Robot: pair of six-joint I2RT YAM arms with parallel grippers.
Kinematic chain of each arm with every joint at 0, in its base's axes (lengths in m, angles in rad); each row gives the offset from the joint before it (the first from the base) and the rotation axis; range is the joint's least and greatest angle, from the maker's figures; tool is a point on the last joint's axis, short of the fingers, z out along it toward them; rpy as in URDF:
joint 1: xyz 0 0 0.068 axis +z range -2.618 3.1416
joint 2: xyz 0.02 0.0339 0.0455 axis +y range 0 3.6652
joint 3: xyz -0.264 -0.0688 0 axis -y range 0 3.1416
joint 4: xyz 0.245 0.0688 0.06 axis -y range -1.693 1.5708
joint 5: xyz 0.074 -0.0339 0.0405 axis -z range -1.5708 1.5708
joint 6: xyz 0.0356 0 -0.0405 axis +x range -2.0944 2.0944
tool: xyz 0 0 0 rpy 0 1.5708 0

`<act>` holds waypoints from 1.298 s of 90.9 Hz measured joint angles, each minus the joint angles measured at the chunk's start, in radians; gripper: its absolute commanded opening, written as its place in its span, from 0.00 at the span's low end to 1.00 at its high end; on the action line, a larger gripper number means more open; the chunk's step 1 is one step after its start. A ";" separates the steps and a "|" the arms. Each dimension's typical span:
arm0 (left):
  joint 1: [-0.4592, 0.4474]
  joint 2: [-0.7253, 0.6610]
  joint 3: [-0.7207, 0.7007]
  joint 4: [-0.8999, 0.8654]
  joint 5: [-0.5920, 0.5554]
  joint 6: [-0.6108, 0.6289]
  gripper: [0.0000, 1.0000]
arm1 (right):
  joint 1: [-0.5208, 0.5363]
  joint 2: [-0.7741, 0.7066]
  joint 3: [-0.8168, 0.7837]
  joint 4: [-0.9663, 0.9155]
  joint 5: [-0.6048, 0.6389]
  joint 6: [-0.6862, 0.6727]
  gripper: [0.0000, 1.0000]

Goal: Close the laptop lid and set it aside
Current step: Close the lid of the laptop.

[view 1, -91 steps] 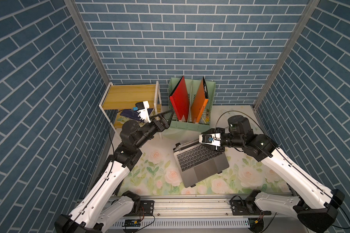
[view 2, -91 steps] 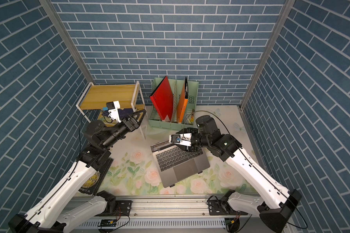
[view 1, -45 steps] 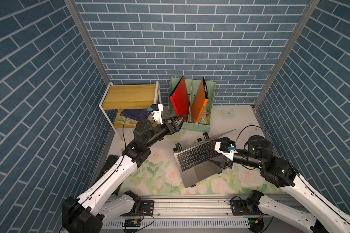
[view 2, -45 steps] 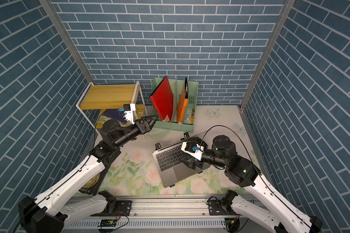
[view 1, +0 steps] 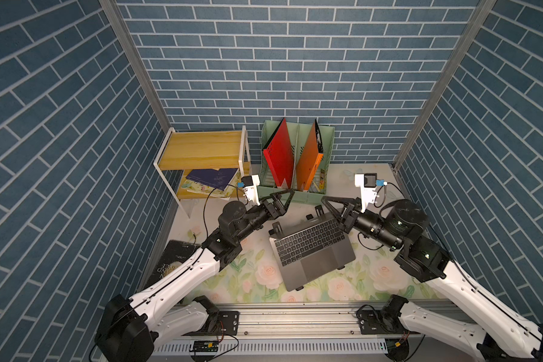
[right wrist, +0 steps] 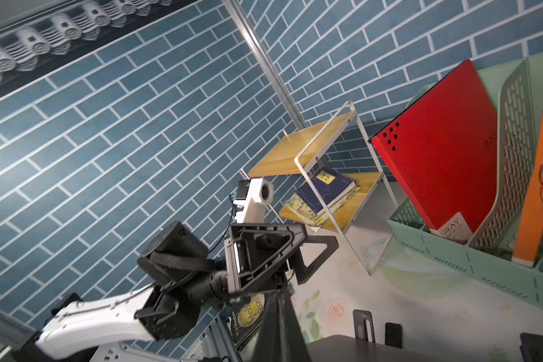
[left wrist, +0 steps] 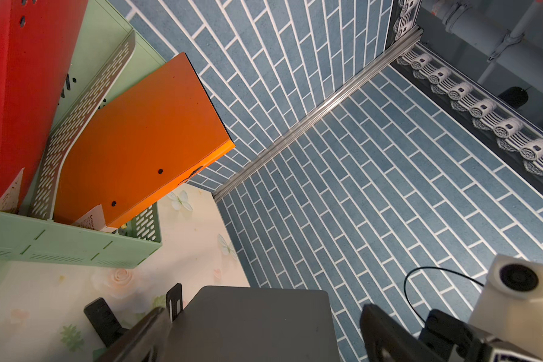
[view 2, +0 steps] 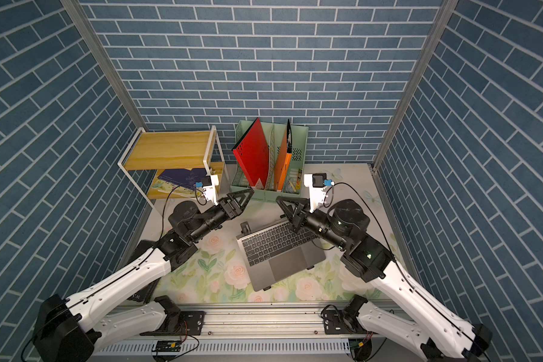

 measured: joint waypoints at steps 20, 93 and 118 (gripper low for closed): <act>-0.005 -0.007 0.000 -0.016 -0.039 0.000 1.00 | 0.000 0.158 0.135 -0.325 0.081 0.001 0.00; -0.070 -0.005 0.001 -0.163 -0.026 0.124 0.99 | 0.000 0.107 0.003 -0.721 0.120 -0.149 0.00; -0.160 0.040 0.008 -0.212 -0.027 0.211 0.99 | 0.000 0.034 -0.256 -0.674 0.060 -0.129 0.01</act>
